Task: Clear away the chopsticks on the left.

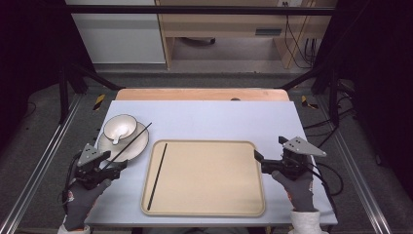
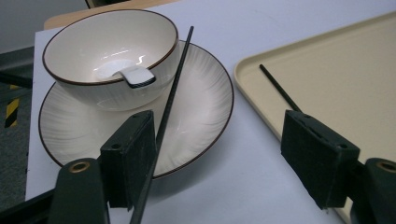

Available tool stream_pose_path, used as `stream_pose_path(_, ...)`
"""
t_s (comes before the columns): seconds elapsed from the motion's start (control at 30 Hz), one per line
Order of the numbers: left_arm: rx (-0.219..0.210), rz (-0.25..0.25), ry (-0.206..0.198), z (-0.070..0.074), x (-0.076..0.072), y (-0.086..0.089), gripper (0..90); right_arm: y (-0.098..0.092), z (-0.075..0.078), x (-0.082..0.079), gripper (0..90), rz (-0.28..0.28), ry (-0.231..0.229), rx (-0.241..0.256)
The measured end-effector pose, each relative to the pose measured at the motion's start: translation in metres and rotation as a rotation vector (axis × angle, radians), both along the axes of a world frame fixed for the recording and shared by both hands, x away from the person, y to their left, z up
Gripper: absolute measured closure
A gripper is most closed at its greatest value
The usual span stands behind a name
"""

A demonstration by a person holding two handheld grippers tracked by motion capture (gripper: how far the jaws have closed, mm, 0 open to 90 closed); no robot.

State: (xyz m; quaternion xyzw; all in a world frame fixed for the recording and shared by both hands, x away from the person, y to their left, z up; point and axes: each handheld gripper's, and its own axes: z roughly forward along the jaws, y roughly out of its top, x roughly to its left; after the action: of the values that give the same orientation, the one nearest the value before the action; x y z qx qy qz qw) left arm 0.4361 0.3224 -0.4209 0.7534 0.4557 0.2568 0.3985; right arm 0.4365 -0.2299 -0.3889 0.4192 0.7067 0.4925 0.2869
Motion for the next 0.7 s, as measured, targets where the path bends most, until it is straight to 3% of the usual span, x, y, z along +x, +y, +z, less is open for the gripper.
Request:
stream_pose_path(0.23,0.026,0.016,0.029,-0.005,0.016,0.012,28.7,0.001,0.001,0.0,2.6,0.003,-0.003,-0.009)
stream_pose_path(0.4,0.062,0.031,0.041,-0.009,0.028,0.013,33.6,0.001,0.001,0.0,2.7,0.001,-0.001,-0.01)
stream_pose_path(0.6,0.104,0.018,0.084,-0.015,0.042,0.014,40.1,0.002,0.0,0.0,2.7,0.002,0.001,-0.013)
stream_pose_path(0.7,0.145,0.025,0.102,-0.017,0.048,0.011,44.3,0.003,0.0,0.001,2.7,0.002,0.004,-0.015)
